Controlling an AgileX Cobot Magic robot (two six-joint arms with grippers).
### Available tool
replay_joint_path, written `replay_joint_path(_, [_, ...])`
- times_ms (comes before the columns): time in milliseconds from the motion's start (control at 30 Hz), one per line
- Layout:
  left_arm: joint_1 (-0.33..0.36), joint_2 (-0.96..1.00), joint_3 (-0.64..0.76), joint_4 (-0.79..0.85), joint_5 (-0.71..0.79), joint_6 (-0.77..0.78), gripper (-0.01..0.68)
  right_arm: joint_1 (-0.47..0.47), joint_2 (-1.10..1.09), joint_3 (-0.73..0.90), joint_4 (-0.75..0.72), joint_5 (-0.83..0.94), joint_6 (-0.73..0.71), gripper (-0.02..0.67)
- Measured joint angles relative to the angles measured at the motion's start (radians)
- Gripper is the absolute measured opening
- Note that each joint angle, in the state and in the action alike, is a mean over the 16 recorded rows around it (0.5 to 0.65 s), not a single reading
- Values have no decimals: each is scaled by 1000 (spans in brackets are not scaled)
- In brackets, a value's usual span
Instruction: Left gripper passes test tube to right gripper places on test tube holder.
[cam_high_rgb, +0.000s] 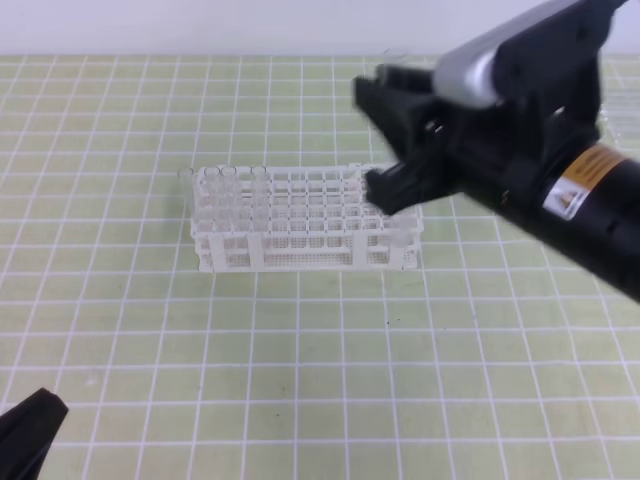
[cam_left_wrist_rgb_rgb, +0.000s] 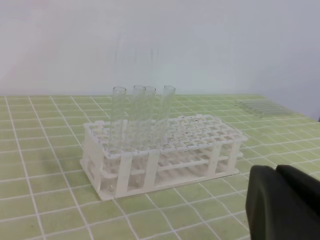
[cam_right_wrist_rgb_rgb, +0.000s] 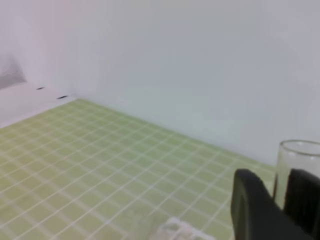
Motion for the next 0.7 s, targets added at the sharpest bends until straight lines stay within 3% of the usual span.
replay_joint_path(267, [0,0,0,0,0,1,0,-49,0,0,-2,-50,0,9])
replay_joint_path(700, [0,0,0,0,-1,0,0,-53,20,0,-10,-111,1,9])
